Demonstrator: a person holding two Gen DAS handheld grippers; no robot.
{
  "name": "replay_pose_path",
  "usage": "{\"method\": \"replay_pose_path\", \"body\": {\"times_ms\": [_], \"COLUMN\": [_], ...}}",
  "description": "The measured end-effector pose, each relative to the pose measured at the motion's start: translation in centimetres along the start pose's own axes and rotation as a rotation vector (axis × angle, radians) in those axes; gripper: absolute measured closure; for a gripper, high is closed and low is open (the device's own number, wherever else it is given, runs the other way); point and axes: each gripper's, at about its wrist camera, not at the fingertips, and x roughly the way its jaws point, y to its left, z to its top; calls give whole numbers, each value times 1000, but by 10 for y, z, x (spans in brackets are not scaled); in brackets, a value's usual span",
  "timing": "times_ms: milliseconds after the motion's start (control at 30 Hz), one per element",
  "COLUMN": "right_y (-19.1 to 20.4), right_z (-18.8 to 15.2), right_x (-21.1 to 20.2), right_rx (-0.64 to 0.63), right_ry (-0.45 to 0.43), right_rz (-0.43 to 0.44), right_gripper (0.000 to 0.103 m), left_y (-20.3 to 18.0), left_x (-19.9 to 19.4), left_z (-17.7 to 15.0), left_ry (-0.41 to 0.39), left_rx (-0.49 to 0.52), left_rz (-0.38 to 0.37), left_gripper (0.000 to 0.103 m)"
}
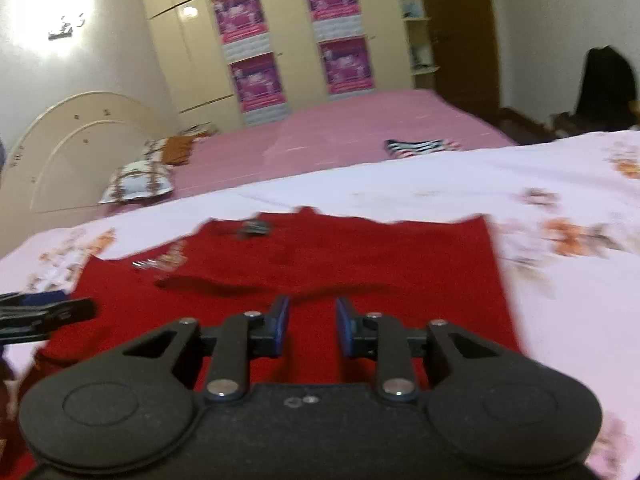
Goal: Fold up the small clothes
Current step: 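Release the sweater and lift both grippers away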
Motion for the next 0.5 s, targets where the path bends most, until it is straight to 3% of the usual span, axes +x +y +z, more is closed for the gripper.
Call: {"method": "replay_pose_path", "body": {"times_ms": [100, 133, 233, 333, 400, 500], "right_y": [14, 11, 8, 10, 15, 30], "right_z": [2, -2, -5, 3, 9, 8], "right_x": [33, 45, 43, 34, 38, 58], "right_rx": [-32, -22, -31, 2, 12, -18], "right_ry": [53, 96, 58, 31, 9, 49], "right_rz": [-10, -32, -24, -4, 3, 17], "right_gripper": [83, 84, 86, 80, 77, 78], "left_y": [21, 23, 21, 25, 20, 12], "left_x": [45, 45, 36, 23, 35, 59], "left_z": [0, -4, 2, 10, 13, 9], "left_ry": [105, 73, 84, 16, 32, 92], "left_rx": [-25, -4, -3, -68, -60, 15], "left_rz": [15, 13, 14, 0, -9, 41], "left_gripper": [21, 20, 21, 20, 20, 18]}}
